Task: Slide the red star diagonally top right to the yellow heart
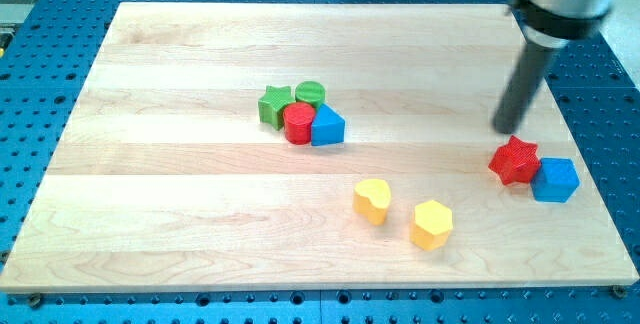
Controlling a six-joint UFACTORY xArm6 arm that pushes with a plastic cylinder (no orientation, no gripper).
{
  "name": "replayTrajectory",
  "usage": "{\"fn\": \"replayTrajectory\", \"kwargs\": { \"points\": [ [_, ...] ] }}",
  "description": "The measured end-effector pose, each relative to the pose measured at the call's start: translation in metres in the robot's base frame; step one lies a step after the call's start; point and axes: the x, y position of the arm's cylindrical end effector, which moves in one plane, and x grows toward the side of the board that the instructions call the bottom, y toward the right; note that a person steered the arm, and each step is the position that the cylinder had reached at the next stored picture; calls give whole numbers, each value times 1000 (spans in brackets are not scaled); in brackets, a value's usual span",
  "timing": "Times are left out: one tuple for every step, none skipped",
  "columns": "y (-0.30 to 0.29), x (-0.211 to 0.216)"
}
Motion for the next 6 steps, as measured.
{"fn": "replayTrajectory", "kwargs": {
  "points": [
    [29, 44],
    [24, 69],
    [-51, 63],
    [-110, 37],
    [-20, 7],
    [-78, -8]
  ]
}}
